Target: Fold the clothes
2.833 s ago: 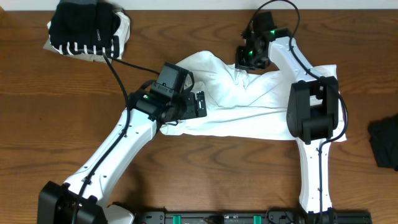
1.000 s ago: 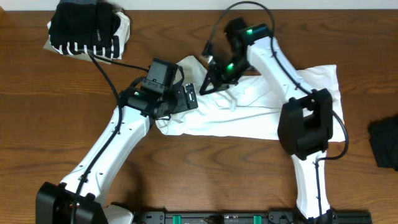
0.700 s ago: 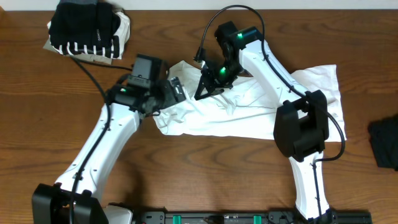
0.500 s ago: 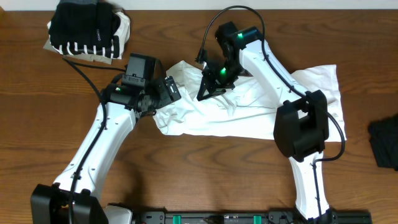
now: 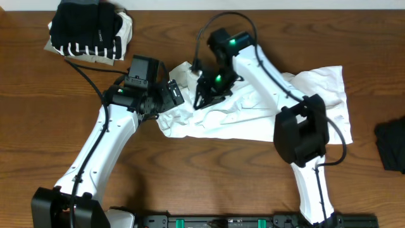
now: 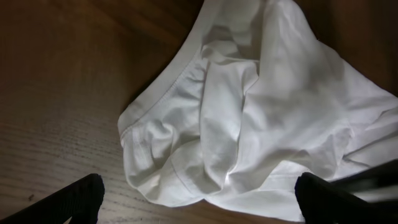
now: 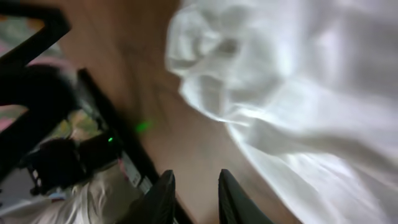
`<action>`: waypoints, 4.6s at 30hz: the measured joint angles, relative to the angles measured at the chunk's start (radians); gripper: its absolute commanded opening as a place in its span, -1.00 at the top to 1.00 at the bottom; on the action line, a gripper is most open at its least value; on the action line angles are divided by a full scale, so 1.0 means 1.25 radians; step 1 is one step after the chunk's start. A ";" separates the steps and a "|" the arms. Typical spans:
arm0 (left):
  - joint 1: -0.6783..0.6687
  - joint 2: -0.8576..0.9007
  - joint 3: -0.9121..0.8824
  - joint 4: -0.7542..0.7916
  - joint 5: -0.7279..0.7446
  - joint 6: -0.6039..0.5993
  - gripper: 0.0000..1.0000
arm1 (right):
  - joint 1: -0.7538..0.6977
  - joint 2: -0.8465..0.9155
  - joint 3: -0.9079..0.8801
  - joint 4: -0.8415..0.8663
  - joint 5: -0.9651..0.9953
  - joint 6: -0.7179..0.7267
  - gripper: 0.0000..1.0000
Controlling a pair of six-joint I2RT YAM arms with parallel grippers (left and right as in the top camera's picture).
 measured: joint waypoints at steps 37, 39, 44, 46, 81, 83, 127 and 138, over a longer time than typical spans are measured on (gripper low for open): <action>-0.263 0.250 -0.001 0.151 0.082 -0.030 -1.00 | -0.651 -0.073 -0.048 0.190 0.437 0.042 -0.99; -0.263 0.250 -0.001 0.150 0.082 -0.030 -1.00 | -0.661 -0.048 -0.048 0.200 0.439 0.020 -0.98; -0.263 0.250 -0.001 0.150 0.082 -0.031 -1.00 | -0.678 0.019 -0.050 0.236 0.440 -0.024 -0.96; -0.263 0.250 -0.001 0.150 0.082 -0.033 -1.00 | -0.681 0.037 -0.052 0.252 0.440 -0.041 -0.95; -0.263 0.250 -0.001 0.146 0.082 -0.042 -1.00 | -0.687 0.091 -0.054 0.382 0.334 -0.233 -0.75; -0.263 0.250 -0.001 0.146 0.082 -0.042 -1.00 | -0.687 0.092 -0.054 0.381 0.332 -0.236 -0.66; -0.263 0.250 -0.001 0.138 0.082 -0.042 -1.00 | -0.687 0.092 -0.038 0.316 0.355 -0.070 0.98; -0.263 0.250 -0.001 0.138 0.082 -0.042 -1.00 | -0.687 0.043 -0.031 0.241 0.313 0.042 0.97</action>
